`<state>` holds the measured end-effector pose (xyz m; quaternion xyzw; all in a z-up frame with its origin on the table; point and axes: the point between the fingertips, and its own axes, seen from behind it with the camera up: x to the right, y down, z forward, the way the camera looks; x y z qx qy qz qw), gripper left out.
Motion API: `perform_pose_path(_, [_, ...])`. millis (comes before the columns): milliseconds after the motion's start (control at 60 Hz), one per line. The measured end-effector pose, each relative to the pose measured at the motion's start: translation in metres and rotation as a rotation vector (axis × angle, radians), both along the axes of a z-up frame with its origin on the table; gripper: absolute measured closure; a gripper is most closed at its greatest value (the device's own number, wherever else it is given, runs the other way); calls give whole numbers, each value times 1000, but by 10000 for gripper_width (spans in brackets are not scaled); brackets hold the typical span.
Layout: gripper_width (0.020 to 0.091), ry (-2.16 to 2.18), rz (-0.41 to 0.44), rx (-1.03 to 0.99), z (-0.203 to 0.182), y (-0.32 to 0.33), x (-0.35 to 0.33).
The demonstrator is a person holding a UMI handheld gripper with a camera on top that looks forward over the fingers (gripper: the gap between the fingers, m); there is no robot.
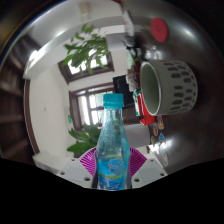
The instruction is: Pour water
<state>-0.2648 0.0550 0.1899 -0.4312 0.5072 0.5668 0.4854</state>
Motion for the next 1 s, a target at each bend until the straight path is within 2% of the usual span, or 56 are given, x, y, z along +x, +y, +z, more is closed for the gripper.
perform_pose_path(267, [718, 347, -62, -1, -12, 10, 22])
perform_pose_path(517, [698, 276, -19, -47, -17, 20, 20])
perform_pose_path(583, [697, 104, 12, -65, -13, 23, 6])
perform_pose_path(633, [700, -65, 46, -58, 1, 25, -1])
perform_pose_path(650, [699, -130, 54, -51, 5, 4, -9])
perform_pose_path(750, [700, -567, 96, -38, 39, 24, -13])
perform_pose_path(900, [687, -1240, 68, -93, 86, 17, 13])
perform_pose_path(1000, [685, -1550, -10, -166, 106, 16, 56])
